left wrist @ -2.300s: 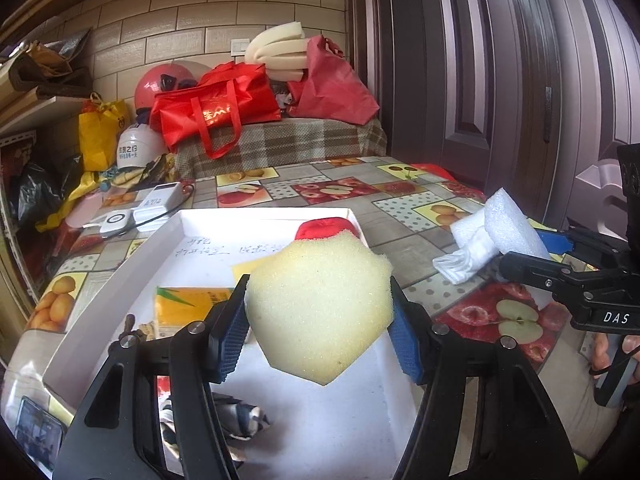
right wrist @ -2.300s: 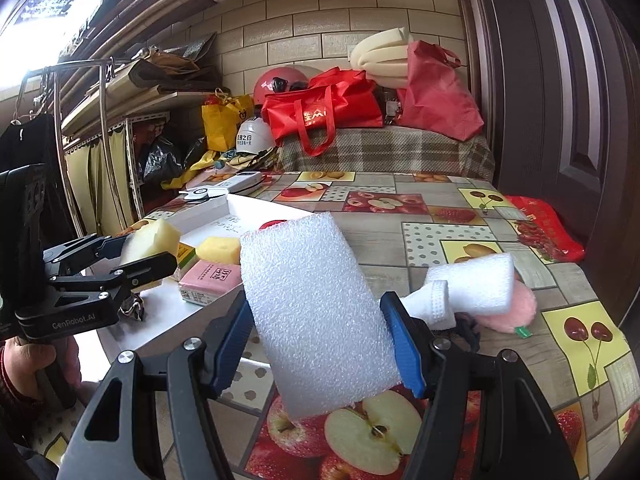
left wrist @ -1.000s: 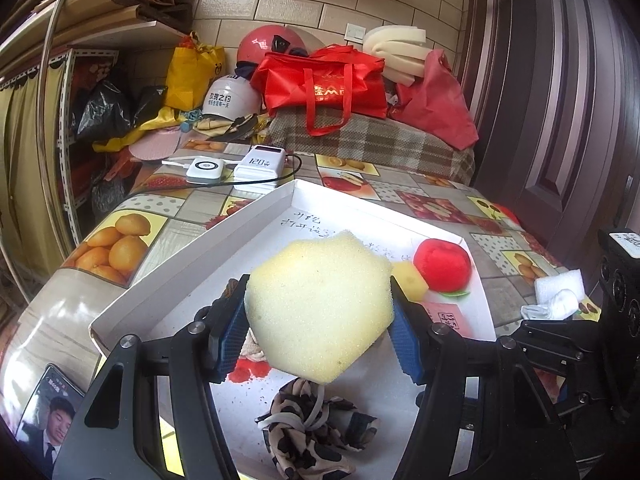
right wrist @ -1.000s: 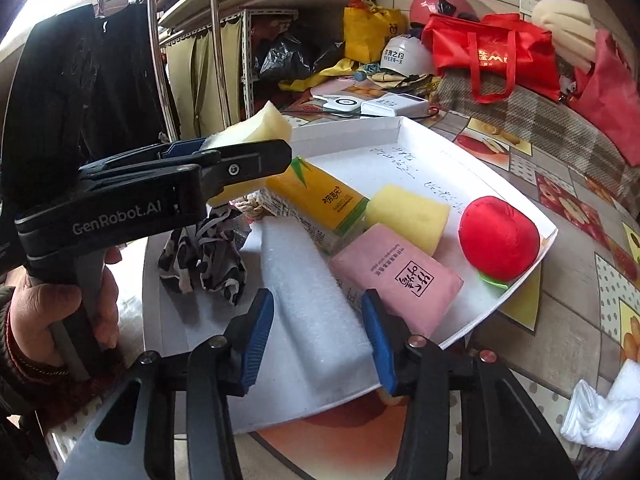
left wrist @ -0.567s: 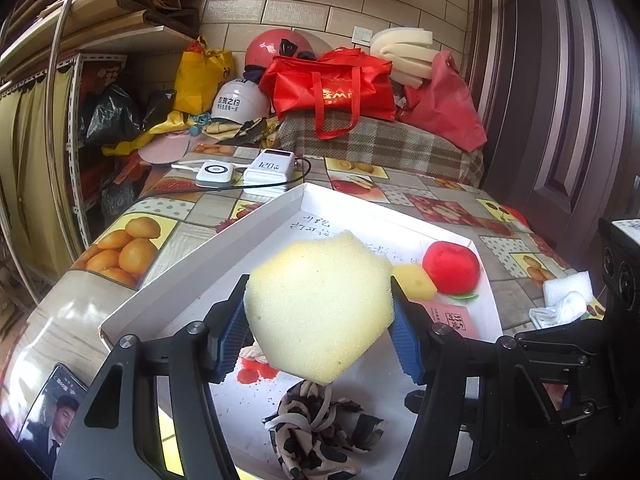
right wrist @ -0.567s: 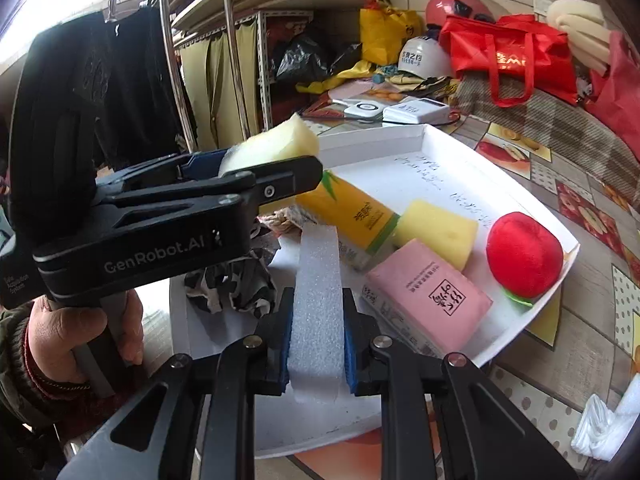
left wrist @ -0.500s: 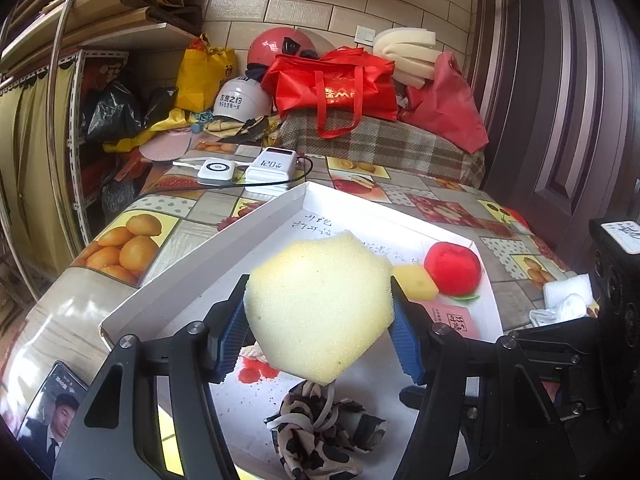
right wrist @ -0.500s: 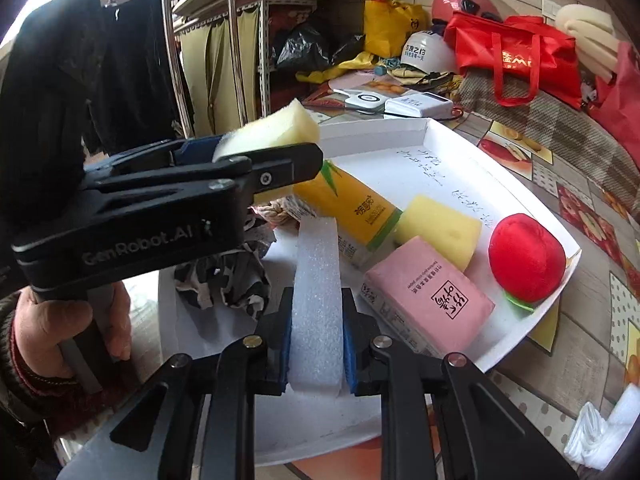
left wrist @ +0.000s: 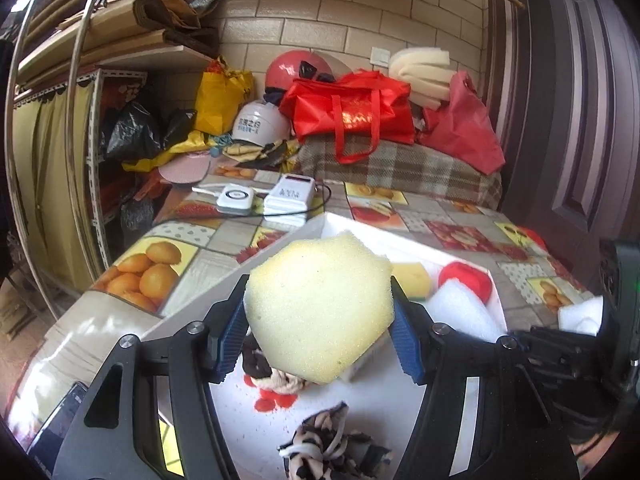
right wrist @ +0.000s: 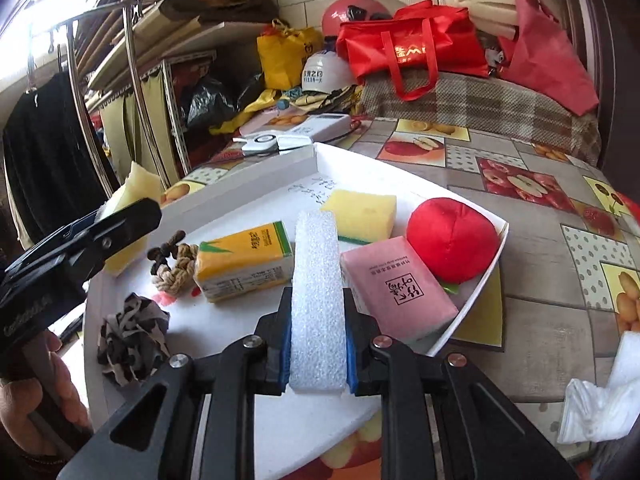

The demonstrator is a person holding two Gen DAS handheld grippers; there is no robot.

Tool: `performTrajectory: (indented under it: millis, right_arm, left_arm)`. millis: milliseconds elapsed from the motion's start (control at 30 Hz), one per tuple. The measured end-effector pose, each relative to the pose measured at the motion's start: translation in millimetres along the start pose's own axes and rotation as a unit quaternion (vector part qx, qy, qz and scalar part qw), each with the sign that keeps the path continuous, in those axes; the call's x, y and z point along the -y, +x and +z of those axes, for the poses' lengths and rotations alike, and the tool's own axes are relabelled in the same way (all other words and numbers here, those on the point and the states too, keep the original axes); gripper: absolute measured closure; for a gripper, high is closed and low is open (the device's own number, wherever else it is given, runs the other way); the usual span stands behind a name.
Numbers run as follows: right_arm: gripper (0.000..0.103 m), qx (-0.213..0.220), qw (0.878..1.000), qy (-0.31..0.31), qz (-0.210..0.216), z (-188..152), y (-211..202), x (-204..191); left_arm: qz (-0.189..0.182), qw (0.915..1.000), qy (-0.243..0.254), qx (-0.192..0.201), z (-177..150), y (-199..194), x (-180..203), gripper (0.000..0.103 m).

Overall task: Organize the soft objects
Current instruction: 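Carry the pale yellow foam and white foam block into the white tray and open both tools, then move both open tools back toward the remaining soft items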

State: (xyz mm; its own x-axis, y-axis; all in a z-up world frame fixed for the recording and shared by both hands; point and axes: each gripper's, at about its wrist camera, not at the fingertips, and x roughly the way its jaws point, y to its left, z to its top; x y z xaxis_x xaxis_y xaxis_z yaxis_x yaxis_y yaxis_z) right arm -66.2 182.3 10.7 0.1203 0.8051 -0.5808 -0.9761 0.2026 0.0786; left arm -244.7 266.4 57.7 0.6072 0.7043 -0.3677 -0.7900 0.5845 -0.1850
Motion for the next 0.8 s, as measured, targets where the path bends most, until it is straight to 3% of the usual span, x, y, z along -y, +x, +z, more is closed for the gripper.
performTrajectory:
  millis: [67,267,300,333,367,400,433,467,600,800]
  right_arm:
    - [0.084,0.023,1.0,0.005,0.005,2,-6,-5]
    - [0.083,0.044,0.999,-0.009,-0.009,4,-8,-15]
    - [0.083,0.044,0.999,-0.009,-0.008,4,-7,-14]
    - [0.081,0.042,0.999,-0.01,-0.005,5,-7,-14]
    - [0.07,0.043,0.999,-0.011,-0.009,4,-7,-14]
    - [0.059,0.043,0.999,-0.012,-0.015,4,-6,-15]
    - [0.024,0.044,0.999,-0.013,-0.018,4,-7,-15]
    - [0.005,0.046,0.999,-0.014,-0.023,3,-7,-15]
    - [0.004,0.06,0.997,-0.031,-0.028,2,-13,-21]
    - [0.001,0.062,0.997,-0.023,-0.033,0,-14,-19]
  left_arm:
    - [0.01,0.9999,0.004,0.006,7,2,6,0.039]
    - [0.058,0.9942,0.087,-0.025,-7,24,33,0.035]
    - [0.061,0.9942,0.087,-0.014,-8,20,33,0.028]
    - [0.066,0.9941,0.085,-0.008,-9,19,33,0.008]
    - [0.071,0.9944,0.078,-0.003,-9,16,29,0.0]
    - [0.07,0.9952,0.068,0.0,-10,15,24,0.0]
    - [0.07,0.996,0.056,0.0,-10,14,18,0.0]
    - [0.072,0.9964,0.045,-0.004,-10,14,12,0.0]
    - [0.077,0.9966,0.014,-0.028,-11,22,0,0.0]
    - [0.071,0.9973,0.012,-0.014,-11,17,1,0.0]
